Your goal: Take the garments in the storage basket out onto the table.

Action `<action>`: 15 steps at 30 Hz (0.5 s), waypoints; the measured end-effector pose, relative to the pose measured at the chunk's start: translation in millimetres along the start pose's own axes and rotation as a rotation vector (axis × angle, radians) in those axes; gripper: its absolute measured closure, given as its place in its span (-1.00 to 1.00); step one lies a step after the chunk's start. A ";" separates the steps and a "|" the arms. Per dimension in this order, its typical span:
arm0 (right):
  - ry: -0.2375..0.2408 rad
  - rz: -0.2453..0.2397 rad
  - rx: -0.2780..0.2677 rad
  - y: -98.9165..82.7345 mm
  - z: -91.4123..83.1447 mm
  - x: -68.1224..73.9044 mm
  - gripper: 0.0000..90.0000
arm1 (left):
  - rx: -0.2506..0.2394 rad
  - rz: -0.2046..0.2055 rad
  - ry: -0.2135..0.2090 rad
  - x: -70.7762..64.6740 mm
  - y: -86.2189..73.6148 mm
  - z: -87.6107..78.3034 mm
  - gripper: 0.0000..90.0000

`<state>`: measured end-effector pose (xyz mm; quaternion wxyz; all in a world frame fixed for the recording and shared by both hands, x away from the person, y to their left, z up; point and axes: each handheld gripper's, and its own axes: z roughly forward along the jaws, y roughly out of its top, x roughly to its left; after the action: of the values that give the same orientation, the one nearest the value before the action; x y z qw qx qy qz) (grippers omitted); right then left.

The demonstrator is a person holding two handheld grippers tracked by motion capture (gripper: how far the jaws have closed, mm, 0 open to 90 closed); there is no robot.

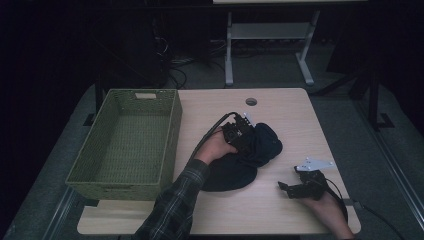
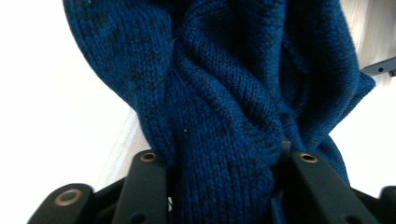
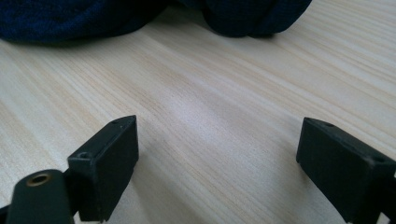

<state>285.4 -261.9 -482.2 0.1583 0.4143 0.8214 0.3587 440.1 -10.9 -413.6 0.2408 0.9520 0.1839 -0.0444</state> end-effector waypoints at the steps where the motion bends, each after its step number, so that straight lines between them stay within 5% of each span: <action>1: 0.001 0.002 -0.001 0.0 0.0 0.1 -0.72 | 0.000 0.004 0.007 -1.0 0.3 -1.6 0.34; 7: 0.000 -0.001 -0.002 0.1 0.0 -0.1 -0.72 | -0.033 0.010 0.057 -7.5 0.9 -19.0 -0.13; 15: 0.001 0.001 0.000 0.0 0.0 0.1 -0.72 | -0.084 -0.004 0.110 -16.6 -1.7 -54.4 -0.31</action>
<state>285.3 -261.9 -482.1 0.1577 0.4147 0.8212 0.3588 423.9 10.9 -363.6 0.2698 0.9417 0.2005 0.0151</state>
